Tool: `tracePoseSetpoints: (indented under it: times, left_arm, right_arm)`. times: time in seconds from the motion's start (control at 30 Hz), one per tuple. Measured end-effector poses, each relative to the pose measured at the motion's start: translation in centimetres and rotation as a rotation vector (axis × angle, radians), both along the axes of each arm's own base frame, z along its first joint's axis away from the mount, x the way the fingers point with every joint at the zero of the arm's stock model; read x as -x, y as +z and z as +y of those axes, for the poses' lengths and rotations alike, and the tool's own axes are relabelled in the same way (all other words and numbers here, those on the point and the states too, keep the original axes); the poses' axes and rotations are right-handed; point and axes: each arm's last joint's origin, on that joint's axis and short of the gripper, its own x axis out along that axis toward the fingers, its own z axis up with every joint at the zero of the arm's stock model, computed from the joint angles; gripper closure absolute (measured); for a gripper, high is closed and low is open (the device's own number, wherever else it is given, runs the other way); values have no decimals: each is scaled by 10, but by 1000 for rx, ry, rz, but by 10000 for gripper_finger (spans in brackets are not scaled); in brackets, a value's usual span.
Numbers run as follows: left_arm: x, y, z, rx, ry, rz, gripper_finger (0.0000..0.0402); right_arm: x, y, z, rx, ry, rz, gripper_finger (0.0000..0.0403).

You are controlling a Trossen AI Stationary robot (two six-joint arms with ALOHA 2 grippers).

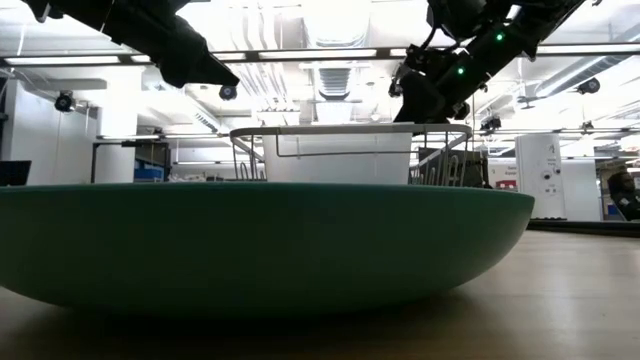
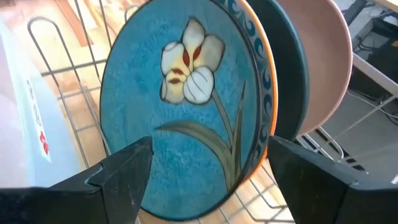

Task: Sort dishes
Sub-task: Put the blue plate in the dishwasher rack

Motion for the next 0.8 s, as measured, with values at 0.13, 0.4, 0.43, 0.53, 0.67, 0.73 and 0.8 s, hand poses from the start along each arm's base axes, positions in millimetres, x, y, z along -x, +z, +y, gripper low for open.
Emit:
tracePoseSetpoints:
  times: [0.13,0.4,0.43,0.53,0.67,0.73,0.8]
  left_arm:
    - [0,1,0,16,2,-20,171]
    - [-4,20,-14,379,-216,-9,171]
    - [-4,21,-14,416,-213,4,171]
    - [-7,23,-15,466,-193,37,171]
    - [-14,24,-17,440,-197,100,171]
    - [-19,29,-18,410,-211,115,171]
    - [-25,36,-19,379,-230,120,171]
  right_arm:
    - [10,14,2,-1,-2,11,96]
    - [35,49,6,-79,-53,-23,114]
    - [35,48,5,-100,-47,-21,118]
    - [34,43,0,-169,-4,-4,129]
    - [31,31,-19,-270,2,18,140]
    - [30,29,-31,-333,-15,4,144]
    - [31,27,-41,-405,-3,-15,146]
